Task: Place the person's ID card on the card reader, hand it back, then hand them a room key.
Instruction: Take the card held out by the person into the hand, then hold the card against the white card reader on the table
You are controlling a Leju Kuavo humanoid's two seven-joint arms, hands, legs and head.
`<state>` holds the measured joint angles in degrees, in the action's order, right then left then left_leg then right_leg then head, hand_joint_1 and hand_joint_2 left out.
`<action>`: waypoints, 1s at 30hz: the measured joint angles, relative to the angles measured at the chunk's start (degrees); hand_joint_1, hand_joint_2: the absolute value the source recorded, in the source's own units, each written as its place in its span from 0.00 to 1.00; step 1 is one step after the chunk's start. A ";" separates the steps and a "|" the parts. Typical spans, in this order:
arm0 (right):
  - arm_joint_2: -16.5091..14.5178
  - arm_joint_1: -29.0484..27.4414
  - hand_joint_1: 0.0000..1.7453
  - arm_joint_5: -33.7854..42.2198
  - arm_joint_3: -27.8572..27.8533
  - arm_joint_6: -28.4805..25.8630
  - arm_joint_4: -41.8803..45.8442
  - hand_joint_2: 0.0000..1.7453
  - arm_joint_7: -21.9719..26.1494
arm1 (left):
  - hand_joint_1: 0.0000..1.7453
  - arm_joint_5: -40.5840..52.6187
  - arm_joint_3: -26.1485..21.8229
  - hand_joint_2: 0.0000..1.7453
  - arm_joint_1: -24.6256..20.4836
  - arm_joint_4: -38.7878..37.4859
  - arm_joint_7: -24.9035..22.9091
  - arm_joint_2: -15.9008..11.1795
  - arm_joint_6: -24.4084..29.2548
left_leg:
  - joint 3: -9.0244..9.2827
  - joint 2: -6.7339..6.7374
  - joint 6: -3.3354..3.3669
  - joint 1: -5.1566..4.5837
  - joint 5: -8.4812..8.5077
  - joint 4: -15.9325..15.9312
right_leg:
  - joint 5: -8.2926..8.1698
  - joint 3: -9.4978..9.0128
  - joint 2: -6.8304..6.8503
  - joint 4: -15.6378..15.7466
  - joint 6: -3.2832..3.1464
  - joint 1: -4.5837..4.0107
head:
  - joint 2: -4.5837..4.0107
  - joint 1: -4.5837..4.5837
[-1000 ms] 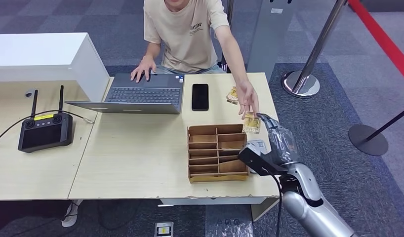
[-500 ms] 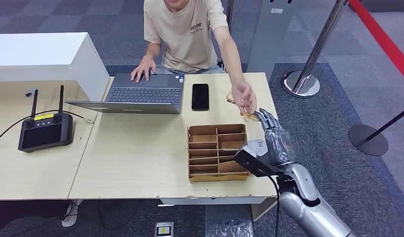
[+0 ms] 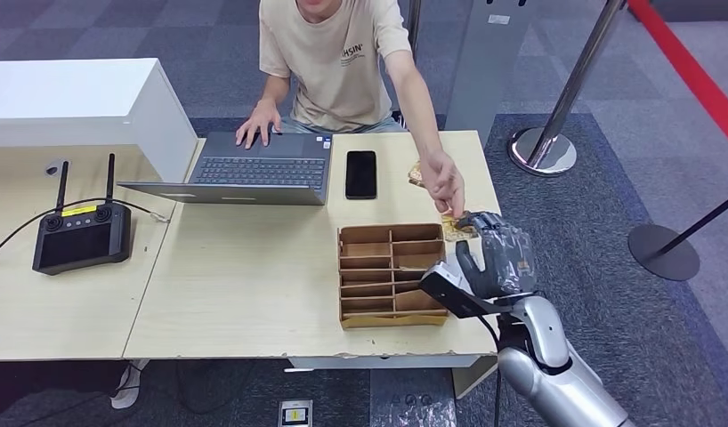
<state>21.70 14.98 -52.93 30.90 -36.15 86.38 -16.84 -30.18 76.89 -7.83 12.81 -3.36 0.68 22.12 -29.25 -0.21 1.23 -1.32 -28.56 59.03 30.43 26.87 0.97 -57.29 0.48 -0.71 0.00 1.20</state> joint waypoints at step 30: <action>-0.57 -0.24 1.00 2.68 -0.26 -0.73 0.00 1.00 0.53 | 0.00 0.27 0.00 0.00 0.00 0.00 -0.09 0.02 -0.03 | -0.02 0.00 0.00 0.00 0.00 0.00 | 0.00 0.03 0.00 0.00 0.00 0.00 | 0.00 0.00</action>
<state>21.13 14.74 -50.24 30.64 -36.87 86.38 -16.31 -29.91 76.89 -7.83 12.81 -3.45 0.70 22.09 -29.27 -0.20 1.23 -1.32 -28.56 59.03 30.43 26.90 0.97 -57.29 0.48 -0.70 0.00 1.20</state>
